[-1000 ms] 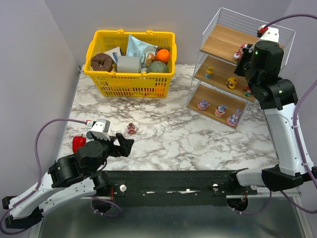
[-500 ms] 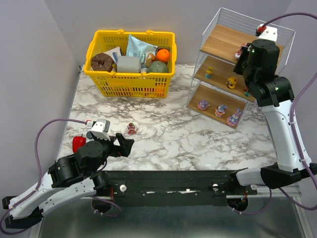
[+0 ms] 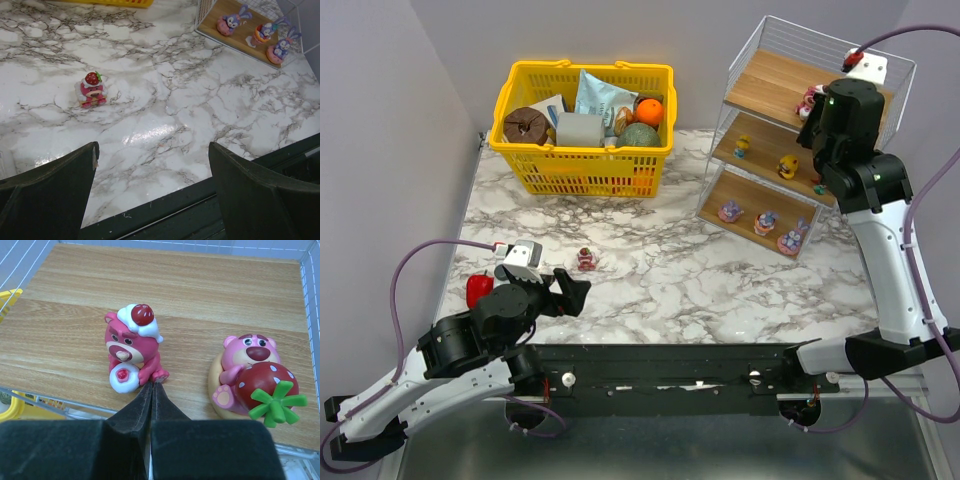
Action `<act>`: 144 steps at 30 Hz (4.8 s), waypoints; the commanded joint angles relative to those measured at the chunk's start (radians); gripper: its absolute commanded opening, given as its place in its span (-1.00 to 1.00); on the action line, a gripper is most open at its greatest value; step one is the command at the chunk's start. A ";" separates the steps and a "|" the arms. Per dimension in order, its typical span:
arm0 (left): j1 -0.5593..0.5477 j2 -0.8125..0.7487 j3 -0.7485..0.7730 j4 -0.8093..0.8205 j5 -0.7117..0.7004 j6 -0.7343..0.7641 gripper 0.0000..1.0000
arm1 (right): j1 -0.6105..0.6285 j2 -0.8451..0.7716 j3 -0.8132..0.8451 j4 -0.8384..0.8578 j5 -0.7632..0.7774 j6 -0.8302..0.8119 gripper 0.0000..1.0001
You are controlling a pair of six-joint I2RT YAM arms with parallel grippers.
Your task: Place and organize the plastic toys onto the shelf
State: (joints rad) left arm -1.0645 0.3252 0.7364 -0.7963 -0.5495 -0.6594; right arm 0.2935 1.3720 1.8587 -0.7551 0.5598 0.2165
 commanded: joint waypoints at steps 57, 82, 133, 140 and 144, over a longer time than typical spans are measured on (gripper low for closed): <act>-0.006 -0.080 0.026 -0.104 -0.202 -0.112 0.98 | 0.885 0.786 -0.362 0.794 -0.038 0.334 0.99; -0.006 -0.057 0.023 -0.095 -0.188 -0.098 0.98 | 0.868 0.928 -0.197 0.617 0.167 0.497 -0.01; -0.008 -0.044 0.018 -0.089 -0.173 -0.094 0.98 | 0.332 0.289 0.320 0.011 0.278 0.012 -0.68; -0.008 -0.046 0.020 -0.090 -0.175 -0.094 0.98 | 0.292 0.309 0.341 -0.043 0.220 0.037 -0.52; -0.008 -0.046 0.020 -0.090 -0.175 -0.094 0.98 | 0.282 0.308 0.329 -0.047 0.209 0.043 -0.45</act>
State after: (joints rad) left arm -1.0691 0.2745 0.7452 -0.8906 -0.7143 -0.7559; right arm 0.5930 1.6817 2.1651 -0.7574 0.8043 0.2432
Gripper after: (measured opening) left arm 0.990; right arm 0.603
